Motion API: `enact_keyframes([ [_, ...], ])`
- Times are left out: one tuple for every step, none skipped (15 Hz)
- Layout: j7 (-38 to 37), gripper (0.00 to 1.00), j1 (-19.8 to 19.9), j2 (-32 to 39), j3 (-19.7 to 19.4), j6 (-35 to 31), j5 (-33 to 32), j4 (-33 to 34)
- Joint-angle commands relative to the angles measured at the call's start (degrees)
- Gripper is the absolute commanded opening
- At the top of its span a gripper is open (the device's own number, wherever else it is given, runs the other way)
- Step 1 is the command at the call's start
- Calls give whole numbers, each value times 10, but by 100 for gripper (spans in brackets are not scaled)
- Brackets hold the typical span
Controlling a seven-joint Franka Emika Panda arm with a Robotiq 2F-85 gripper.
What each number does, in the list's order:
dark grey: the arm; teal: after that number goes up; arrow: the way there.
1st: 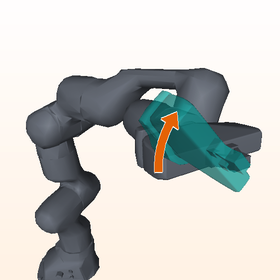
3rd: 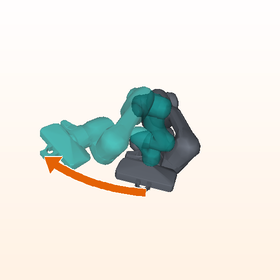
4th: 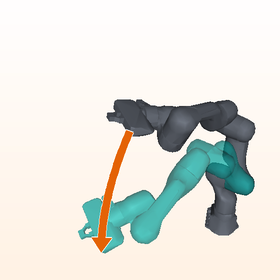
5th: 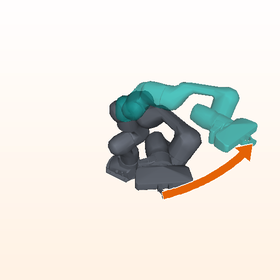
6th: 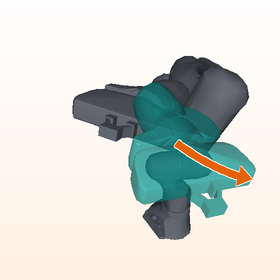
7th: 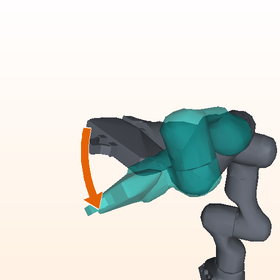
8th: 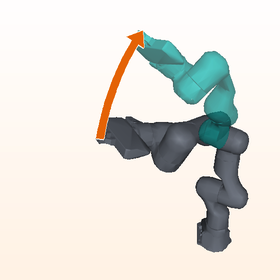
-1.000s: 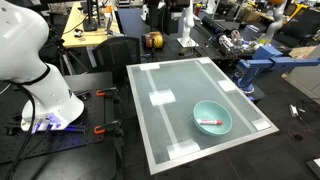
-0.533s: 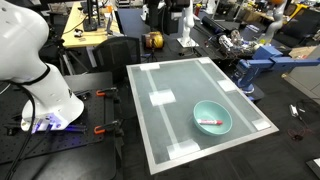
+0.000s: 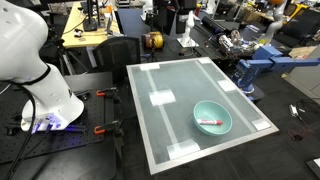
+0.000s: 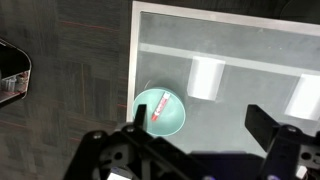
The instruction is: Remove the marker from the bowl and put it on the table
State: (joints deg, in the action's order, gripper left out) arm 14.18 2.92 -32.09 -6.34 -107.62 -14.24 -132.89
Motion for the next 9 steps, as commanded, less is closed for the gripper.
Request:
enact_keyframes([
  [-49, 100, -1, 53, 12, -34, 13, 28],
  [-66, 100, 0, 66, 16, -47, 12, 31],
  [-83, 100, 2, 80, 19, -59, 14, 36],
  [-98, 100, 2, 92, 20, -70, 17, 40],
  [-117, 100, 4, 105, 22, -83, 19, 43],
  [-134, 100, 6, 117, 24, -94, 21, 48],
  [-150, 100, 8, 127, 24, -105, 25, 49],
  [-165, 100, 9, 139, 23, -117, 28, 53],
  [-181, 100, 11, 149, 23, -129, 32, 54],
])
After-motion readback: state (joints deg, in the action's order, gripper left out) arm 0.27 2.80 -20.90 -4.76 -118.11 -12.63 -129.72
